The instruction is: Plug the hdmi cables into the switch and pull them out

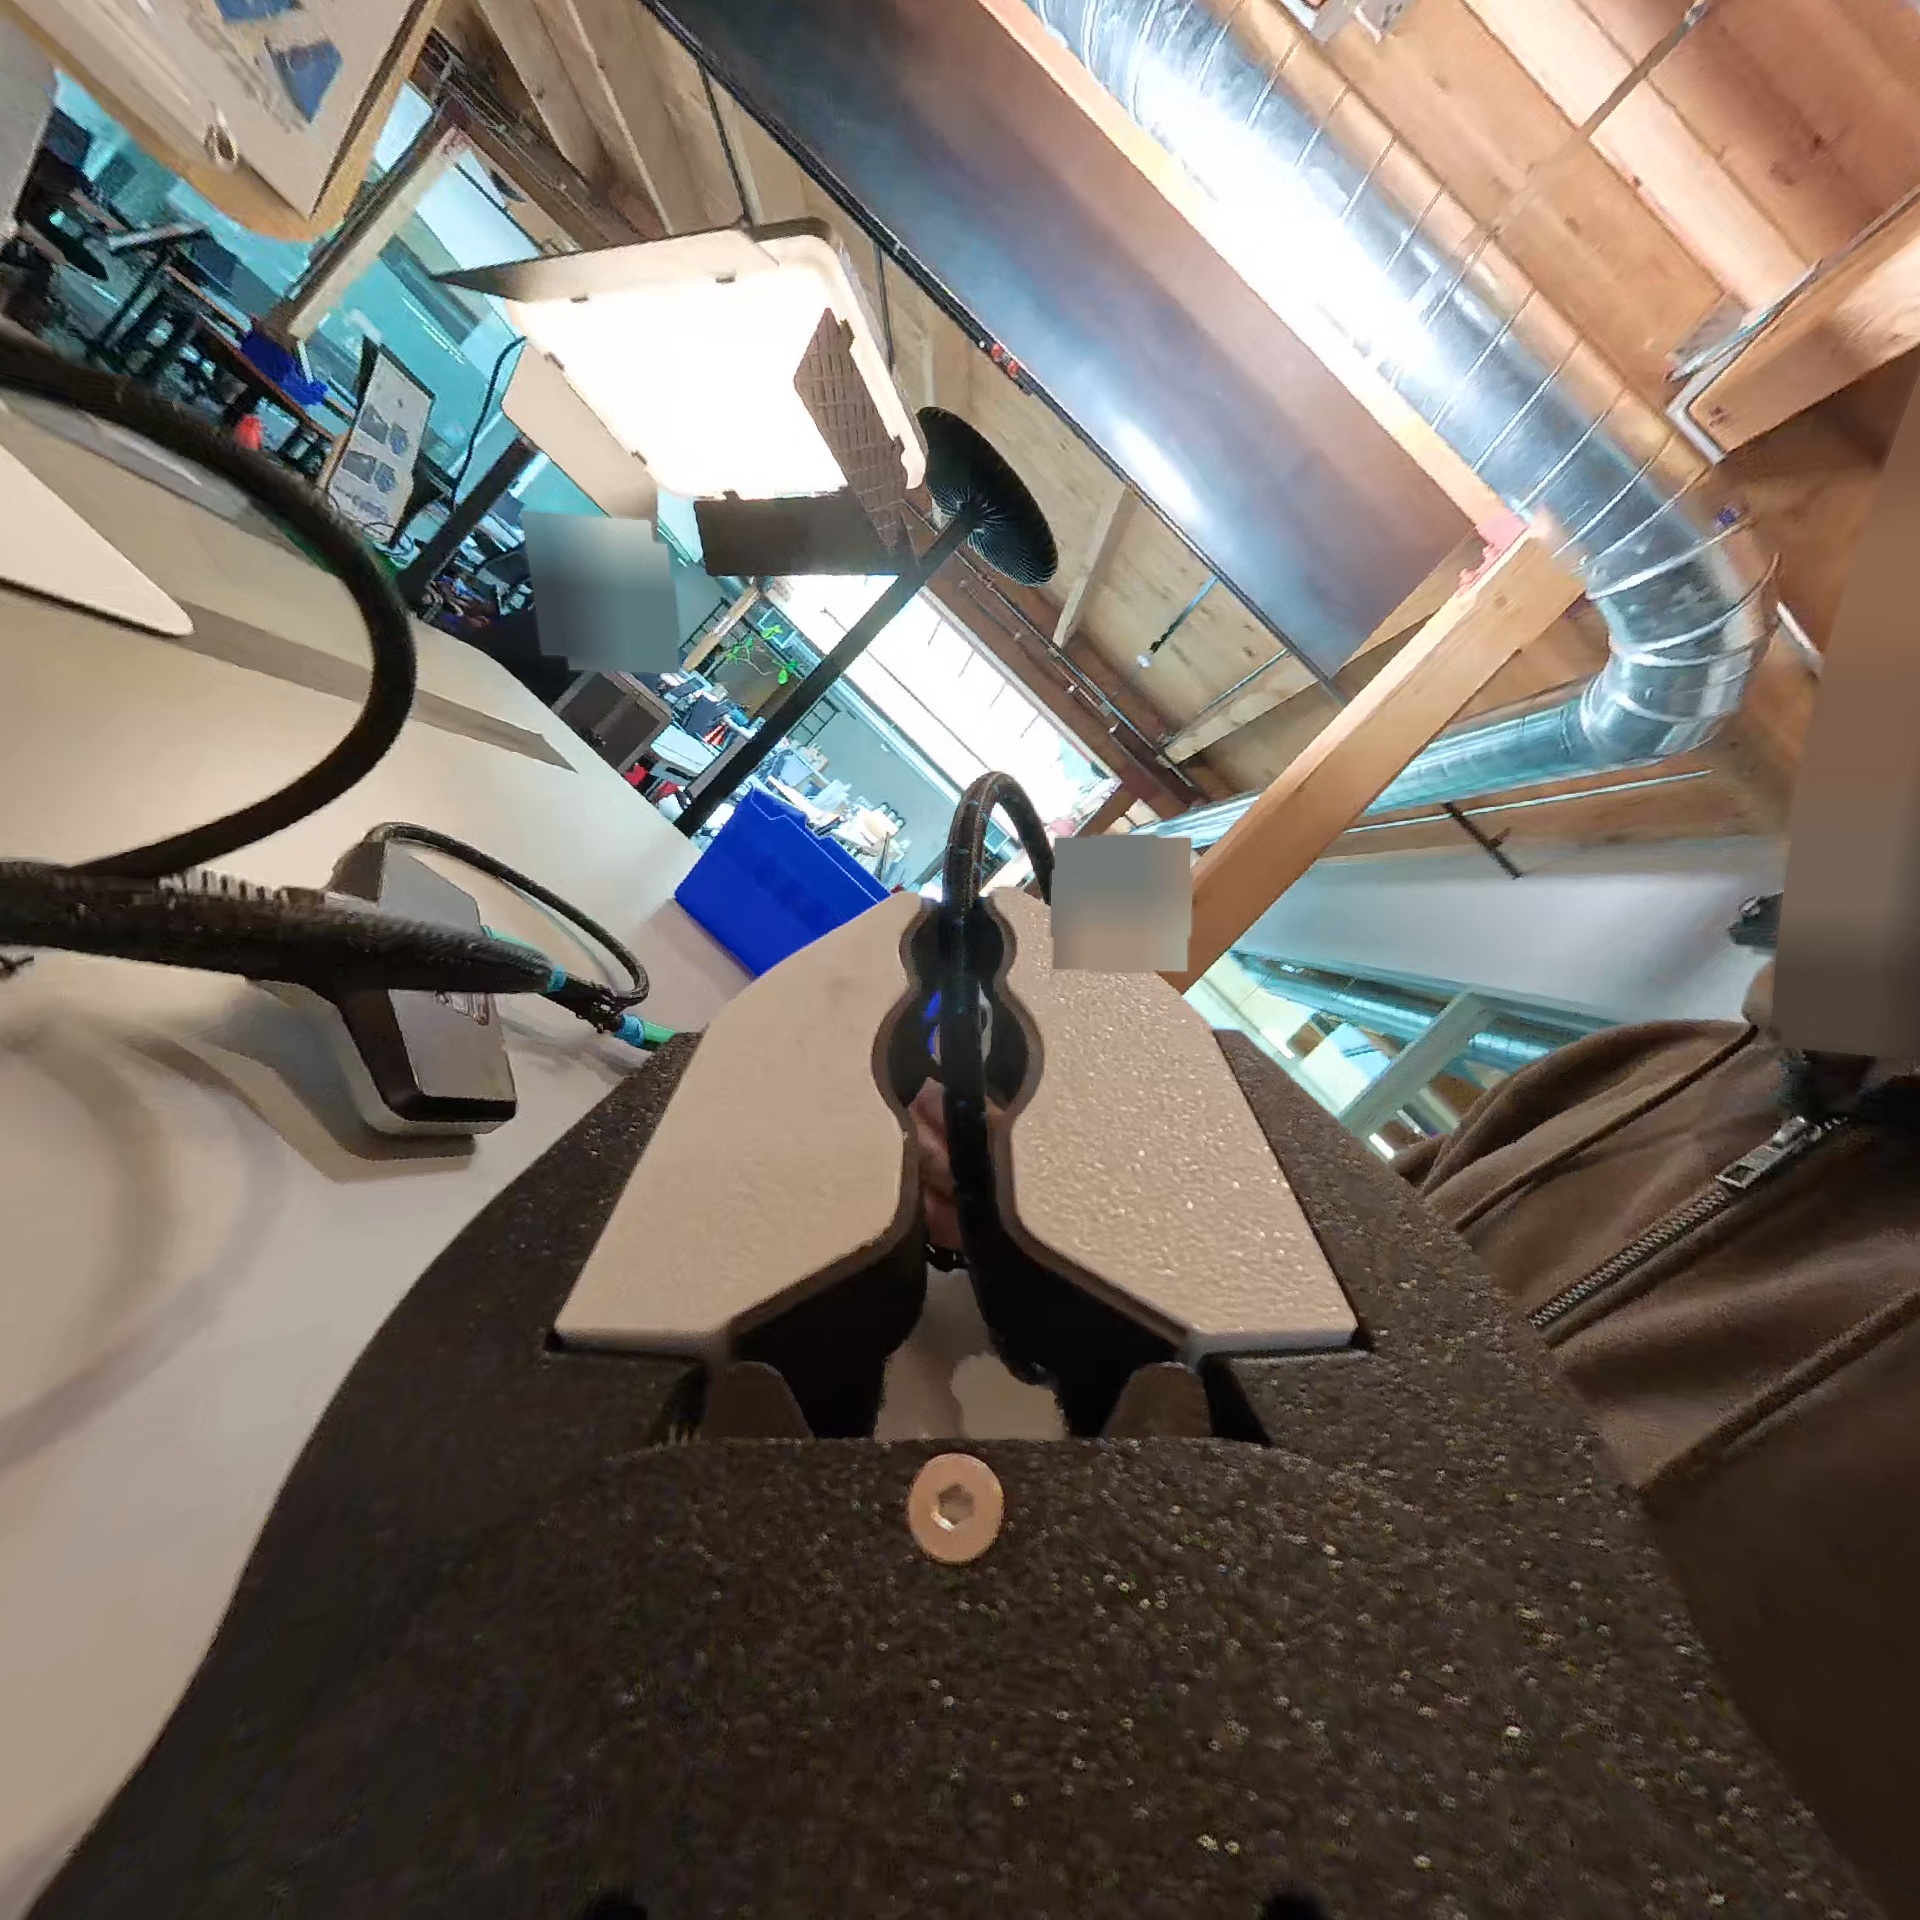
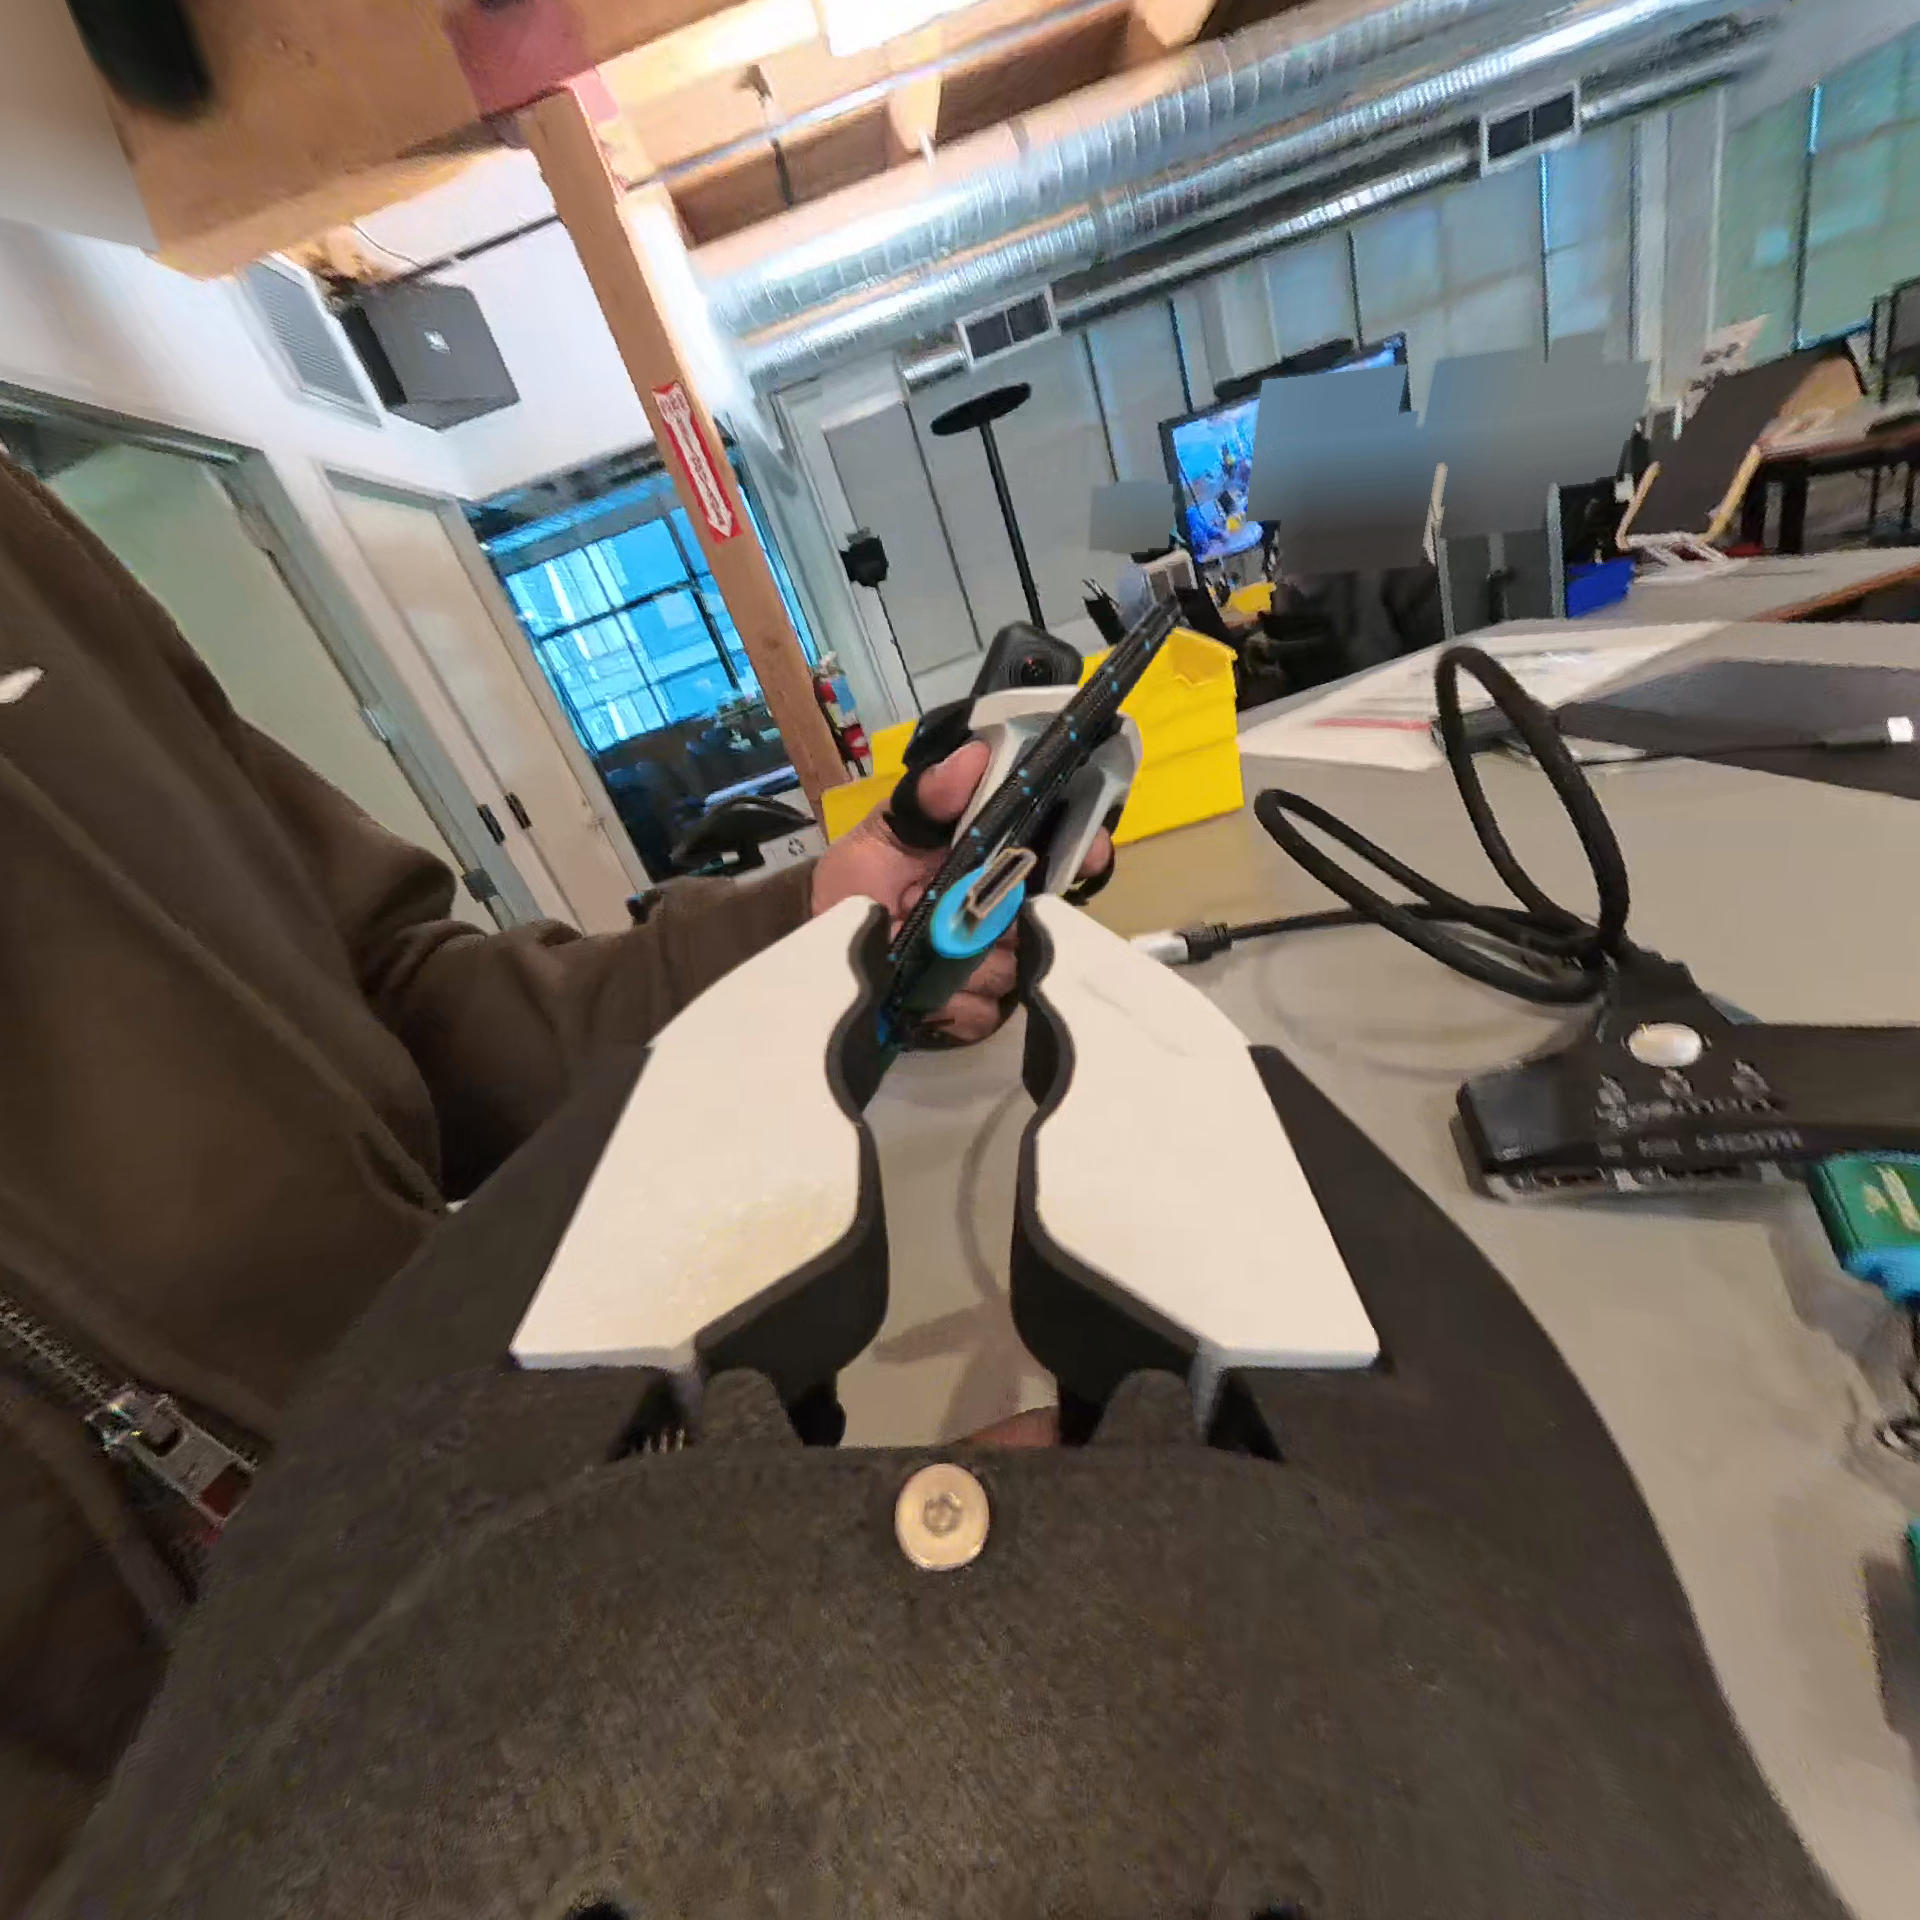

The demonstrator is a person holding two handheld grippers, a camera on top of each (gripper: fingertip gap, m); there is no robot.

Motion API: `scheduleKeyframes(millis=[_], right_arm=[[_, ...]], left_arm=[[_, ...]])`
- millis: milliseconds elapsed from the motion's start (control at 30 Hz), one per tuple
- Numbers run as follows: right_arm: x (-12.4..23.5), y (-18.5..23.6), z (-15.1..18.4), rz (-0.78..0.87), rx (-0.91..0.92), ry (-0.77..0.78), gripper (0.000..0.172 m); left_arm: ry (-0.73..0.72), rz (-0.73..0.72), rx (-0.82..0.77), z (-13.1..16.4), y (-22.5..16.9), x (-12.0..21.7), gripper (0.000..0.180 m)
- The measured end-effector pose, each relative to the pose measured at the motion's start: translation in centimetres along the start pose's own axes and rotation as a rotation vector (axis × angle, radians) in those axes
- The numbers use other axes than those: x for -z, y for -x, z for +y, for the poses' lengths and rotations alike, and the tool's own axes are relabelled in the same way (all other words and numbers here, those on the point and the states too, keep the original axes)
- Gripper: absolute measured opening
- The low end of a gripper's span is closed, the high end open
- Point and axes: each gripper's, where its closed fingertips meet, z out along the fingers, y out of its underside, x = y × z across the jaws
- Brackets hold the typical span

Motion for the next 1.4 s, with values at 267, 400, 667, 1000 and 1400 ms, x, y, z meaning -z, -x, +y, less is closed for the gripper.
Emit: scheduleKeyframes(millis=[267, 400, 667, 1000, 1400], right_arm=[[1.5, -5.1, 2.6, 0.369, -0.035, 0.18, 0.012], [2.6, -6.2, 1.1, 0.553, 0.13, 0.266, 0.011], [1.3, -3.6, -1.3, 0.732, 0.647, 0.501, 0.011], [-0.3, -1.4, 2.6, 0.716, 0.781, 0.531, 0.012], [0.6, -0.3, 5.0, 0.416, 0.741, 0.652, 0.042]], left_arm=[[0.067, -0.35, 0.106, 2.0, 6.5, 0.5, 0.014], [0.169, -0.622, -0.06, 1.6, 7.2, 2.0, 0.034], [0.307, -0.19, 0.148, 6.7, -1.2, -6.4, 0.034], [0.139, -0.133, 0.658, 10.6, 1.5, -7.5, 0.036], [0.212, -0.078, 0.513, 9.9, 1.3, -7.1, 0.004]])
